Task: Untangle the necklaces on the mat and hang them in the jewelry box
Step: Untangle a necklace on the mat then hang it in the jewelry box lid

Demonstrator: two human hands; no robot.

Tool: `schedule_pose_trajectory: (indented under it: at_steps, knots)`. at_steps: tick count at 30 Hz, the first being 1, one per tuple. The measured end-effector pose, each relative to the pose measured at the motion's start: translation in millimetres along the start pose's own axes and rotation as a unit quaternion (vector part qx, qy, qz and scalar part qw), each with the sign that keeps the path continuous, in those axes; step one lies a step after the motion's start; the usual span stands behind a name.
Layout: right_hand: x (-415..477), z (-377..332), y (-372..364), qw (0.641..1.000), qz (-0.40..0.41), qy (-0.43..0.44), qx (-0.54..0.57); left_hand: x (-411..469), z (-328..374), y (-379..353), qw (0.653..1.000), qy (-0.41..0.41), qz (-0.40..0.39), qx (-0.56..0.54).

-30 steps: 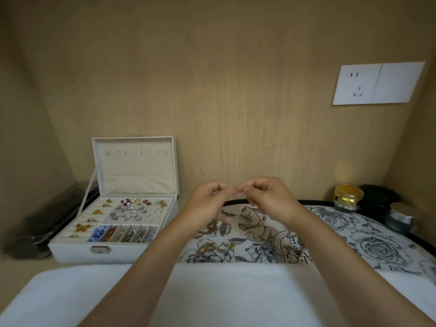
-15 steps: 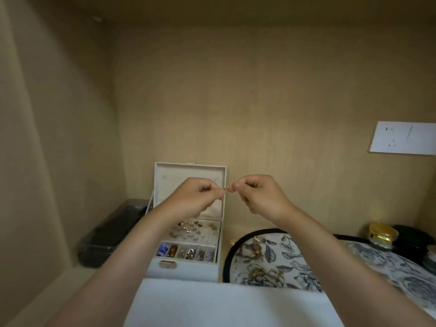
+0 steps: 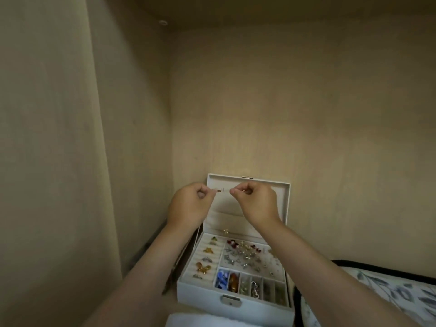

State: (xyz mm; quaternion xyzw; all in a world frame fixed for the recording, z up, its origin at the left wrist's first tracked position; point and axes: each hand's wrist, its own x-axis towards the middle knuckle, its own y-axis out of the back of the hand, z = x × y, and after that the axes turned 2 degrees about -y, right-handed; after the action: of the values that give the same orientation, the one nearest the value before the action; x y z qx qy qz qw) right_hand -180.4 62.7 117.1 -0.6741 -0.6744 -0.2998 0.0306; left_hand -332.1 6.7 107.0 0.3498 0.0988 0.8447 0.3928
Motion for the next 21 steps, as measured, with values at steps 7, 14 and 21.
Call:
schedule_pose_trajectory:
  at_steps: [7, 14, 21]
  knots:
    - [30, 9, -48, 0.999, 0.043, -0.008, -0.008, 27, -15, -18, 0.997, 0.05, 0.043, 0.045]
    - [50, 16, -73, 0.995, 0.088, -0.043, -0.031, 40, -22, -35, 0.993, 0.084, 0.048, 0.068]
    - [49, 25, -77, 0.988, 0.071, -0.024, -0.135, 38, -30, -49, 0.99, 0.111, 0.031, 0.08]
